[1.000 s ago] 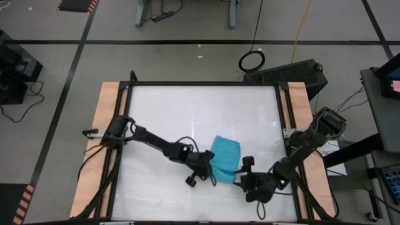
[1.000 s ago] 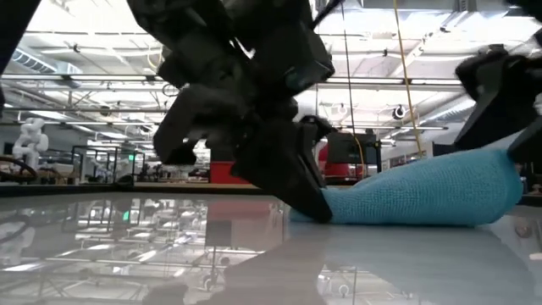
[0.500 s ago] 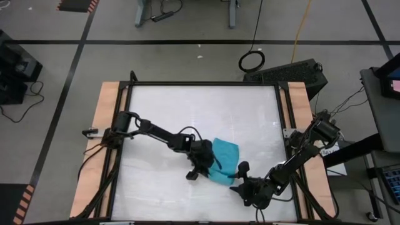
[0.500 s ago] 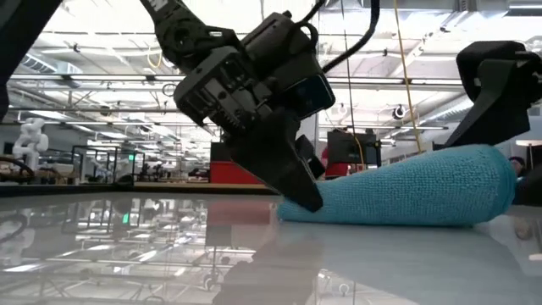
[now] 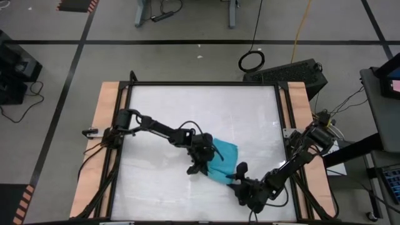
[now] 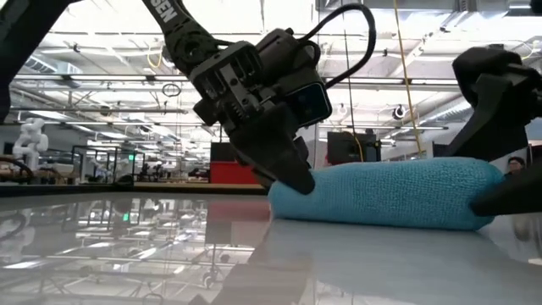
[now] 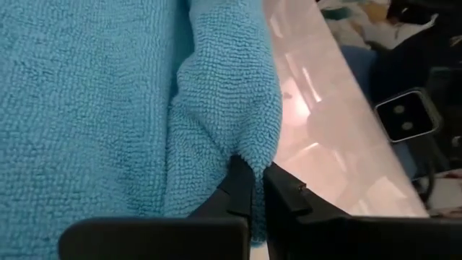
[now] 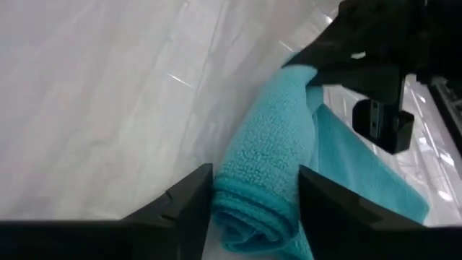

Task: Roll towel into tight, uniform cylinder
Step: Roll the blue towel

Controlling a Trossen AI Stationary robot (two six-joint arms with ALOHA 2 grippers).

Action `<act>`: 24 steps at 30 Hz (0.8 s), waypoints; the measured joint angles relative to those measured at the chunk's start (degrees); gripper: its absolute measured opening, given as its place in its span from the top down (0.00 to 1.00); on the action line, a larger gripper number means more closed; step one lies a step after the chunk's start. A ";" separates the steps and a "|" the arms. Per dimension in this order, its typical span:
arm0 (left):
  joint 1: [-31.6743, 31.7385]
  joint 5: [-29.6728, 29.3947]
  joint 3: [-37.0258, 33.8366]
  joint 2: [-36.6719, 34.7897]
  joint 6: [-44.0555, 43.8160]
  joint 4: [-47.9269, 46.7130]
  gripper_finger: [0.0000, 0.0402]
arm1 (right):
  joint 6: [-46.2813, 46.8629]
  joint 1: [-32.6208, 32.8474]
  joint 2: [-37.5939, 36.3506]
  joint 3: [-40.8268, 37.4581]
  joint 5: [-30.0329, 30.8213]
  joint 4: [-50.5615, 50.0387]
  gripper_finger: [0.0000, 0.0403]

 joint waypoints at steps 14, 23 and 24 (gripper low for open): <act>0.59 3.23 0.09 -0.09 -1.39 0.81 0.96 | 24.71 -1.55 -0.09 -0.20 -3.68 -4.15 0.97; -1.54 -2.04 0.20 -4.21 3.17 1.78 0.69 | 36.01 -1.57 -1.14 -0.04 -10.53 -3.50 0.97; -2.20 -3.48 0.20 -5.13 4.37 1.22 0.67 | 36.43 -1.68 -1.61 -0.07 -11.33 -3.59 0.97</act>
